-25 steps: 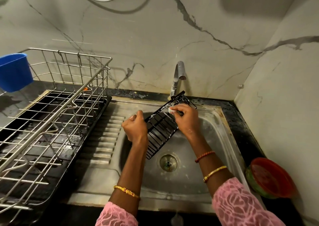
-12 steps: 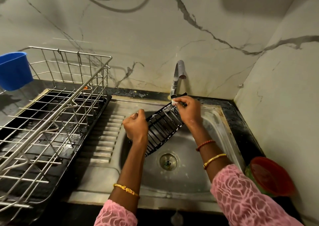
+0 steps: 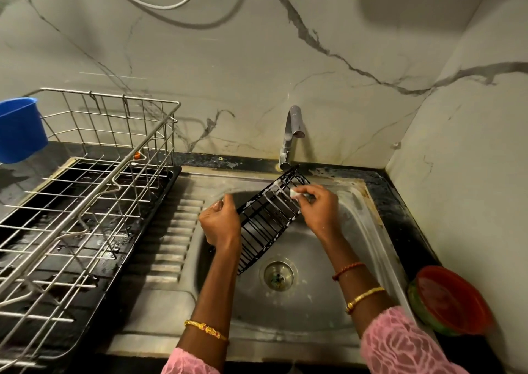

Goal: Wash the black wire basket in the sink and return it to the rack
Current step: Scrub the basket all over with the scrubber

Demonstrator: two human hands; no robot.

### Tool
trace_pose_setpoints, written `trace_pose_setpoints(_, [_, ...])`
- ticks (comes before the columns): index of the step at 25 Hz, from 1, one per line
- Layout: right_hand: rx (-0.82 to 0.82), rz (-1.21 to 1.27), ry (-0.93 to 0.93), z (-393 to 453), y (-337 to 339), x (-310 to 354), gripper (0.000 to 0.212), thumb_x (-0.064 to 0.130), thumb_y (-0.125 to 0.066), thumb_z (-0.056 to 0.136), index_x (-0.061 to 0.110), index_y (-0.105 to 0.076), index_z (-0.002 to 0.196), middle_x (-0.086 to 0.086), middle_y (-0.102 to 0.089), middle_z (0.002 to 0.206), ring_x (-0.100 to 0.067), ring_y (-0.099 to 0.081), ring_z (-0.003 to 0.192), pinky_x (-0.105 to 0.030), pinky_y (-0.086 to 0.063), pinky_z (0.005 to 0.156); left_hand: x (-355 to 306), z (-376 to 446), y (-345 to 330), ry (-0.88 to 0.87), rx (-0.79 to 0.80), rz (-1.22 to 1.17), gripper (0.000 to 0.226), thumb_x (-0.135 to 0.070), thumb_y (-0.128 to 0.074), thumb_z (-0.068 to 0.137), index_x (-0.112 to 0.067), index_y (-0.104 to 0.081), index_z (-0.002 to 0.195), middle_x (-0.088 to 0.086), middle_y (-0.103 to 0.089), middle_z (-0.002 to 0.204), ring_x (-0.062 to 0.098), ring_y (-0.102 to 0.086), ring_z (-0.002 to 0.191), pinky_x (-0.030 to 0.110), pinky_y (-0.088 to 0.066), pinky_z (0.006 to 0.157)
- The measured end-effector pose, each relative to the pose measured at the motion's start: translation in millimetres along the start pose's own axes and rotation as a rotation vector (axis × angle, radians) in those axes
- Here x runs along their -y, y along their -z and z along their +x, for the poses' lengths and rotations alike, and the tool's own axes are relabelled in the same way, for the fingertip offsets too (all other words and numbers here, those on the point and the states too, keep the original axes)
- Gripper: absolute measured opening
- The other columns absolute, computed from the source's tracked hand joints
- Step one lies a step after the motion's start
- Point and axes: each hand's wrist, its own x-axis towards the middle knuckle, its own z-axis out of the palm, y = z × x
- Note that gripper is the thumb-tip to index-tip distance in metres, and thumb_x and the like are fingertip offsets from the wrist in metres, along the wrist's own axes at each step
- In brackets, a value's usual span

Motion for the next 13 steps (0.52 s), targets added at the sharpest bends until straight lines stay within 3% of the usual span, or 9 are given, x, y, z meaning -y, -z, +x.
trace_pose_setpoints(4, [0.07, 0.015, 0.006, 19.0, -16.7, 19.7, 0.015, -0.001, -0.062, 0.084, 0.0, -0.067, 0.098, -0.011, -0.065, 0.105, -0.014, -0.059, 0.091, 0.006, -0.039, 0.063, -0.2, -0.7, -4.1, 0.005, 0.009, -0.018, 0.037, -0.01, -0.059, 0.087, -0.013, -0.049, 0.052, -0.004, -0.044, 0.043, 0.01, -0.04, 0.042, 0.024, -0.039, 0.052])
trace_pose_setpoints(7, [0.072, -0.007, -0.046, 4.1, -9.2, 3.1, 0.015, -0.001, -0.063, 0.083, 0.001, -0.067, 0.098, -0.007, -0.064, 0.103, -0.011, -0.057, 0.09, 0.004, -0.04, 0.062, -0.1, -0.6, -2.7, 0.02, 0.005, -0.037, 0.035, -0.01, -0.059, 0.086, -0.012, -0.05, 0.053, -0.008, -0.047, 0.041, 0.007, -0.042, 0.042, 0.025, -0.041, 0.054])
trace_pose_setpoints(13, [-0.022, 0.12, -0.175, 20.5, 10.0, -9.7, 0.017, 0.004, -0.067, 0.081, 0.008, -0.069, 0.098, -0.007, -0.069, 0.103, -0.01, -0.059, 0.088, -0.013, -0.049, 0.07, -2.1, -1.0, -0.5, 0.021, 0.013, -0.05, 0.039, -0.006, -0.057, 0.086, -0.014, -0.045, 0.05, -0.012, -0.04, 0.032, 0.007, -0.037, 0.042, 0.024, -0.035, 0.052])
